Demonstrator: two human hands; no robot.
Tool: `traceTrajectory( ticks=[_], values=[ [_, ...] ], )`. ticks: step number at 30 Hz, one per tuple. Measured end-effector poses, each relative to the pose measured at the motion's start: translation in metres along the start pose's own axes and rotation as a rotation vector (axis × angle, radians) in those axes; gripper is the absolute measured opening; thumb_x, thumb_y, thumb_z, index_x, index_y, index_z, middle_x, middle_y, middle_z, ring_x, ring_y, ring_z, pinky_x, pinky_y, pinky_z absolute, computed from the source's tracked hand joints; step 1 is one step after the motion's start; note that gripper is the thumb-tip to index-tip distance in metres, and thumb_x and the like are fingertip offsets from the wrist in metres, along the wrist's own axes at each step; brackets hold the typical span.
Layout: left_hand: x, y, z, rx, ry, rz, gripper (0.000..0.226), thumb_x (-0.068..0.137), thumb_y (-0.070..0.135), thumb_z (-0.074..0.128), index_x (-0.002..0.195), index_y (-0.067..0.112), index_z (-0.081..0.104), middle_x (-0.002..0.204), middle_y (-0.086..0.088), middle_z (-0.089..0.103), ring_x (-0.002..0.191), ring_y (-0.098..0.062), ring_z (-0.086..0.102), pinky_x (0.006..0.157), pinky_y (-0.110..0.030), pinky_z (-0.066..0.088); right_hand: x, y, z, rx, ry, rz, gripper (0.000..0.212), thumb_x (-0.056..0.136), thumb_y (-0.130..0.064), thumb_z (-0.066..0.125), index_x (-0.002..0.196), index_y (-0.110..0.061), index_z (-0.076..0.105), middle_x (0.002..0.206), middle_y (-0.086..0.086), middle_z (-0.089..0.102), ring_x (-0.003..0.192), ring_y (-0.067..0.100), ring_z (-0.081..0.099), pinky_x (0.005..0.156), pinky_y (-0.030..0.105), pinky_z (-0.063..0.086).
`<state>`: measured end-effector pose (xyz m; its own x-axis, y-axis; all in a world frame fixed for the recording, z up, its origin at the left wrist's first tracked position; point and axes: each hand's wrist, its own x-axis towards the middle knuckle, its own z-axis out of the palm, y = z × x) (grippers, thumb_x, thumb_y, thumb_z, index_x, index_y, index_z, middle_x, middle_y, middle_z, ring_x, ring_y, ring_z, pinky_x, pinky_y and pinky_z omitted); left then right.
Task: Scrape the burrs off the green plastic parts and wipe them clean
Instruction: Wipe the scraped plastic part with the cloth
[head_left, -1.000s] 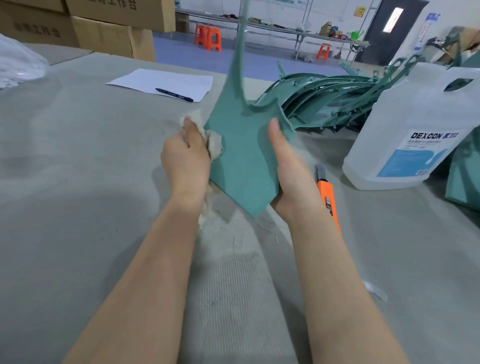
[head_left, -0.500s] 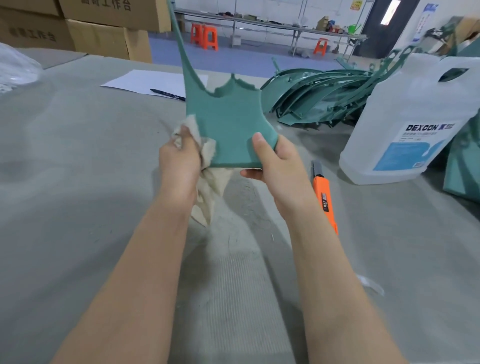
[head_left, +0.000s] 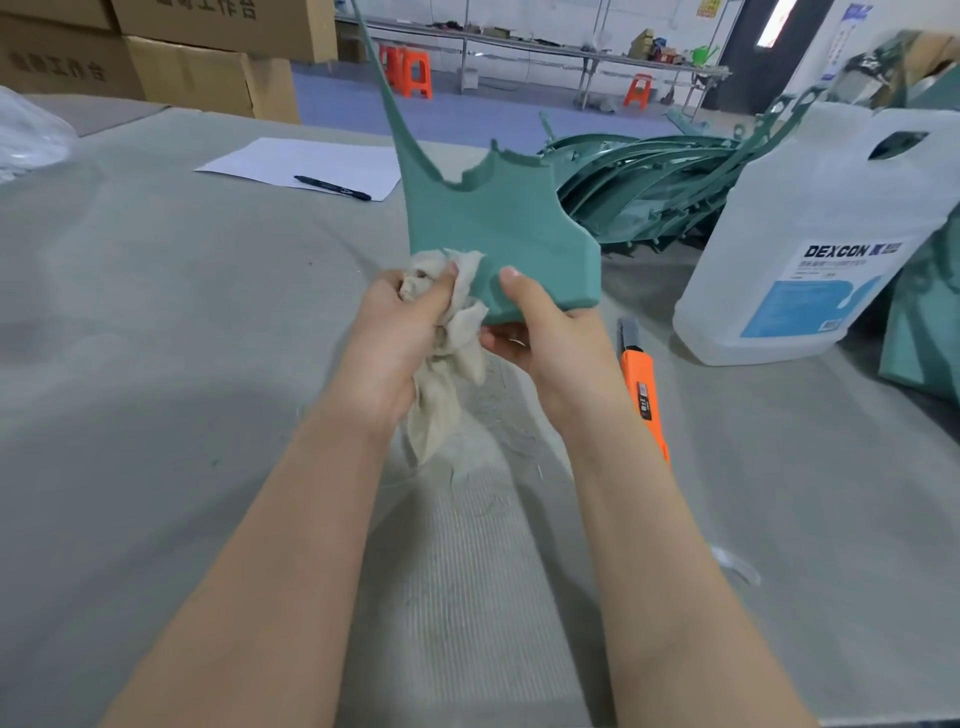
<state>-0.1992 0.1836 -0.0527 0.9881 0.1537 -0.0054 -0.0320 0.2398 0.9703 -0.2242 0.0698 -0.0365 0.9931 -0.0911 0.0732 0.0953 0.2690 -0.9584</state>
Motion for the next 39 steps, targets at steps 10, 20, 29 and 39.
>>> traceTrajectory(
  ticks=[10,20,29,39],
  values=[
    [0.014,-0.001,-0.012,-0.059,0.293,-0.040,0.029,0.101,0.029,0.044,0.106,0.012,0.066,0.107,-0.010,0.070,0.099,-0.029,0.067,0.092,-0.047,0.053,-0.012,0.006,0.020,-0.186,-0.032,-0.209,0.029,0.088,-0.017,0.069,0.066,-0.035,0.065,0.069,-0.025,0.068,0.071,-0.008,0.064,0.074,0.023,0.056],
    [0.011,0.015,-0.027,-0.507,0.414,0.062,0.043,0.103,0.046,0.028,0.103,0.015,0.058,0.103,-0.004,0.064,0.103,-0.026,0.065,0.094,-0.042,0.050,-0.001,-0.007,-0.006,0.069,0.151,-0.257,0.019,0.097,-0.014,0.055,0.091,-0.032,0.059,0.075,-0.023,0.071,0.076,-0.002,0.069,0.059,0.023,0.057],
    [-0.001,0.025,-0.013,-0.127,0.450,0.532,0.044,0.102,0.030,0.037,0.060,0.017,0.041,0.060,-0.007,0.047,0.062,-0.023,0.046,0.061,-0.035,0.036,-0.015,0.019,0.038,-0.230,-0.037,-0.133,0.031,0.088,-0.018,0.060,0.061,-0.031,0.067,0.084,0.011,0.072,0.091,0.035,0.068,0.078,0.058,0.055],
    [-0.002,0.011,-0.015,0.208,-0.126,0.095,0.114,0.063,0.059,0.077,0.151,0.025,0.014,0.149,0.004,0.041,0.129,-0.013,0.049,0.109,-0.039,0.039,-0.002,-0.002,0.001,0.167,0.111,-0.090,0.015,0.093,-0.010,0.058,0.100,-0.024,0.059,0.081,-0.007,0.072,0.073,0.008,0.071,0.057,0.029,0.056]
  ],
)
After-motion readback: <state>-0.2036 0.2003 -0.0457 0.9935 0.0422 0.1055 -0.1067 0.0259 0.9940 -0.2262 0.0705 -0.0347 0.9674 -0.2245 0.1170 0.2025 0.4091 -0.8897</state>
